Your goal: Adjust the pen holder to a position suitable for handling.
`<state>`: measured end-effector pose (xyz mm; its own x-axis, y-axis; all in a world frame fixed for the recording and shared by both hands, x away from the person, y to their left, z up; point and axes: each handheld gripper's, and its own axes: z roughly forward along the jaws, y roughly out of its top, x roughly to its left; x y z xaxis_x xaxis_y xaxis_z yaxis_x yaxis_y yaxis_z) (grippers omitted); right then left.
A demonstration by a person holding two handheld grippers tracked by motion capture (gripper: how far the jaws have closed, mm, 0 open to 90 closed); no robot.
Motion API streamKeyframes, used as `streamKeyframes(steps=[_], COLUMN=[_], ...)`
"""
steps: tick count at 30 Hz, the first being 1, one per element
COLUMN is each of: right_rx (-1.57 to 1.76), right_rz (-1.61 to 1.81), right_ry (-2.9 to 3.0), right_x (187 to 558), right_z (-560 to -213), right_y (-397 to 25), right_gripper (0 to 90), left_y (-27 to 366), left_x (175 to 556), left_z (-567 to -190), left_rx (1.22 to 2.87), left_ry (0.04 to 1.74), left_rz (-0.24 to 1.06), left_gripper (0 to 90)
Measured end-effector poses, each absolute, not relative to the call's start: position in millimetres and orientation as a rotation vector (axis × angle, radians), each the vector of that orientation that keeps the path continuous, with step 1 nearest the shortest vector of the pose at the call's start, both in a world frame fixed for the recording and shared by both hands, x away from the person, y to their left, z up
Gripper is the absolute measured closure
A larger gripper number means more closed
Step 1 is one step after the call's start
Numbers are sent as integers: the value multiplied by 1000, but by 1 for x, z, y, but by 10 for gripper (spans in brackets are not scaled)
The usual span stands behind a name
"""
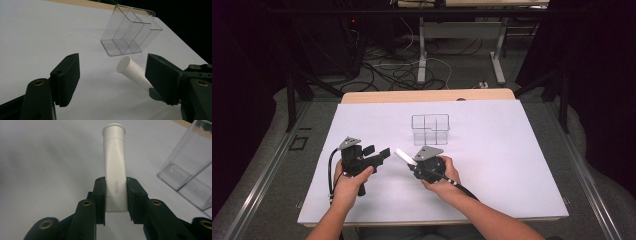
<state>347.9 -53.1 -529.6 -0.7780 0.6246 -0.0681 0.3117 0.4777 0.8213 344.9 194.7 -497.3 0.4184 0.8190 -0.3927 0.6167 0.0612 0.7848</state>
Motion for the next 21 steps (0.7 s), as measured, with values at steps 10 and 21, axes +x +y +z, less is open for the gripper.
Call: streamKeyframes(steps=[10, 21], right_rx=[806, 839], right_rz=[1269, 1312], right_ry=[2305, 2270], right_x=[347, 344], right_z=[-523, -519], right_y=[-55, -53], right_gripper=[708, 708], left_y=[191, 180], left_x=[351, 356], left_z=[-503, -513], left_rx=[1520, 1414], left_ry=[1306, 1334], left_rz=[-26, -148], left_gripper=[437, 456])
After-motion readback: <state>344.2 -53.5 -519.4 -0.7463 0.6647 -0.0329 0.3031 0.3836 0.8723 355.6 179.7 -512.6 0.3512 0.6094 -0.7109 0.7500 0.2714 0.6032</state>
